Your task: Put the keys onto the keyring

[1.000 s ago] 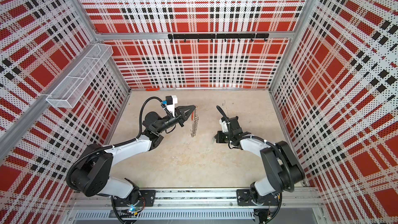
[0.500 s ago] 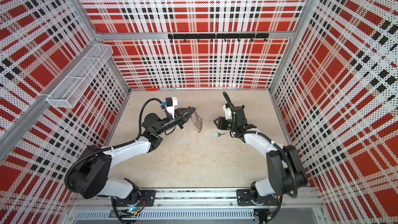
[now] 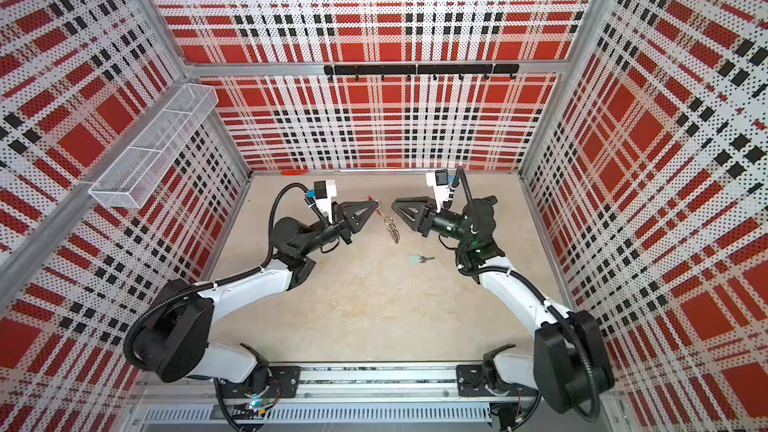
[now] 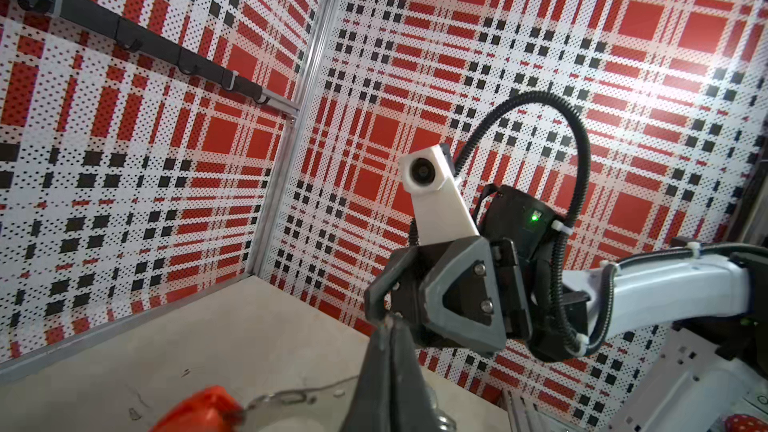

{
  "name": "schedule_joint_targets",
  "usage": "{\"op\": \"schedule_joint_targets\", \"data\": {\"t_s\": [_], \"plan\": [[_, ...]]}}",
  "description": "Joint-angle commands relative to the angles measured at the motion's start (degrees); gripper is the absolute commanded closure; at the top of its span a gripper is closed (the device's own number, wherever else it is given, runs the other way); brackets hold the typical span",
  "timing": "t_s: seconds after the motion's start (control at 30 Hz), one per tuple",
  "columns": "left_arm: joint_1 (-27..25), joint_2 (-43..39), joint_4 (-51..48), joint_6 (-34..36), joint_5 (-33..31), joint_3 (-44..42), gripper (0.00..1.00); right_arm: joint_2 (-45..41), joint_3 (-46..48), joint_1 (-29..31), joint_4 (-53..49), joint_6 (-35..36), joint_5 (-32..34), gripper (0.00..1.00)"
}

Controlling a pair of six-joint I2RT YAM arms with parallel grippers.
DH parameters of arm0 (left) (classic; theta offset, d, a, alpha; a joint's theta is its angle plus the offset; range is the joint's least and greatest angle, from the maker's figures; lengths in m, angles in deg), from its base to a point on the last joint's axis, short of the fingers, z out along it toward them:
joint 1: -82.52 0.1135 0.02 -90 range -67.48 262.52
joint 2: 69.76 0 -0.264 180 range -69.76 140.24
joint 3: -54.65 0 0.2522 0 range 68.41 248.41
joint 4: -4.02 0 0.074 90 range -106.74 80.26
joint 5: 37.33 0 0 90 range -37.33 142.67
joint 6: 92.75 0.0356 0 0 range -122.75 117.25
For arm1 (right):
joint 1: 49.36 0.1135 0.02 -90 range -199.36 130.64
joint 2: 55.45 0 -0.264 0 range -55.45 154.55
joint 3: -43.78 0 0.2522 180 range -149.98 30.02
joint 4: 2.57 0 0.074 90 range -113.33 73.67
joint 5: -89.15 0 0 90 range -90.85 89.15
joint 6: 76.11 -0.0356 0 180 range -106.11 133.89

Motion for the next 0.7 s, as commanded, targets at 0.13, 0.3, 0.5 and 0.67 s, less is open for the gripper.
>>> {"op": "schedule_joint_targets", "data": {"t_s": [0.13, 0.3, 0.5, 0.67], "plan": [[-0.74, 1.56, 8.4, -5.84, 1.82, 3.41, 1.0, 2.72, -2.26, 1.84, 12.8, -7.42, -4.94, 0.71], [-0.88, 1.91, 8.37, -6.16, 1.82, 3.88, 1.0, 3.5, -3.2, 3.18, 12.28, -6.81, -5.06, 0.74], [-1.01, 2.26, 8.43, -6.53, 2.05, 3.88, 1.0, 4.05, -4.42, 3.82, 10.28, -5.41, -4.84, 0.8], [-1.04, 2.17, 8.46, -6.58, 1.99, 3.93, 1.0, 4.4, -5.54, 4.59, 7.11, -2.95, -4.32, 0.92]]}}
